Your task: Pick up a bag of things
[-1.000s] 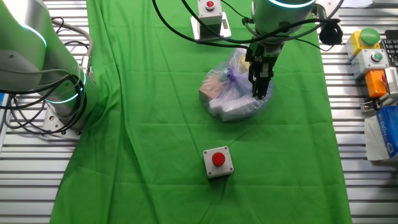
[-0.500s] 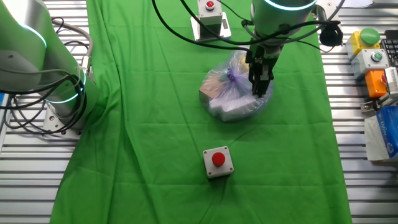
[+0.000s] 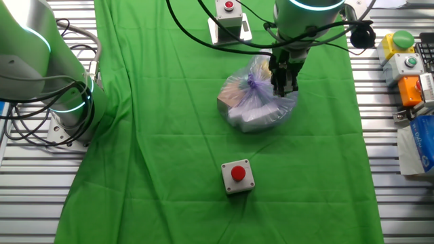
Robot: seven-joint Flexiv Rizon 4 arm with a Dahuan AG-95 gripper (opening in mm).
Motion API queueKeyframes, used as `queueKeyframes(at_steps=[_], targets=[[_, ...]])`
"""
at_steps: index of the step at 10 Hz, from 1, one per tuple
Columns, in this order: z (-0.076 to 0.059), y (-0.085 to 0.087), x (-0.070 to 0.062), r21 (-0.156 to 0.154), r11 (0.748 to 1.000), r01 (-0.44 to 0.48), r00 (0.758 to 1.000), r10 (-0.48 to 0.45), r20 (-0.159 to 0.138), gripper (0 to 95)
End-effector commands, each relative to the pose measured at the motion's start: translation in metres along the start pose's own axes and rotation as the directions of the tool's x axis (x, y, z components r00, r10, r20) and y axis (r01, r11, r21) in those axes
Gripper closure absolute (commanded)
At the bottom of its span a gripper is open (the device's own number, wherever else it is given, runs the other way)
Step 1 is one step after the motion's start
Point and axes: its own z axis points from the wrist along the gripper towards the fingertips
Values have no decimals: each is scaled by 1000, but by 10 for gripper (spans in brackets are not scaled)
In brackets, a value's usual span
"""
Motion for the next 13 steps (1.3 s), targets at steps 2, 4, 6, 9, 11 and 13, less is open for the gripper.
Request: queueKeyframes(at_steps=[2, 4, 6, 9, 11, 13], targets=[[0, 0, 1, 1, 1000, 11, 1000, -11, 1, 950], [0, 0, 1, 0, 1000, 10, 1000, -10, 2, 950], [0, 0, 1, 0, 1000, 12, 1000, -12, 2, 950], [0, 0, 1, 1, 1000, 7, 1000, -7, 1, 950], [0, 0, 1, 1, 1000, 7, 1000, -7, 1, 950], [0, 0, 1, 1, 1000, 7, 1000, -7, 1, 950]])
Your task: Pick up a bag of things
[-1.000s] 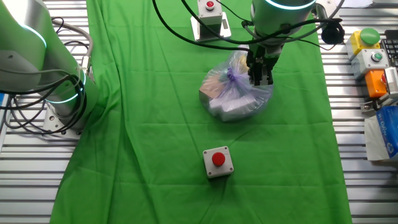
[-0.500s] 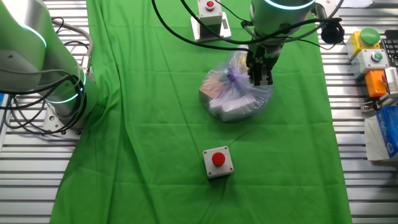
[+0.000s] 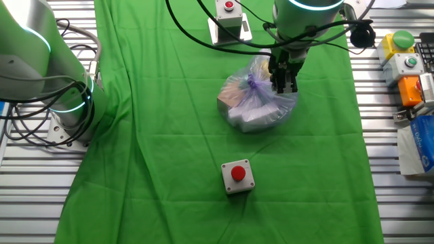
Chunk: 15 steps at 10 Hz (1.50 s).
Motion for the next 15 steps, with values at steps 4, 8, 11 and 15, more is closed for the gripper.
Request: queueKeyframes(at_steps=[4, 8, 11, 15], targets=[[0, 0, 0, 1, 1000, 4, 1000, -4, 0, 950], [0, 0, 0, 1, 1000, 13, 1000, -13, 0, 950], [0, 0, 0, 1, 1000, 12, 1000, -12, 0, 950], [0, 0, 0, 1, 1000, 11, 1000, -11, 0, 950]])
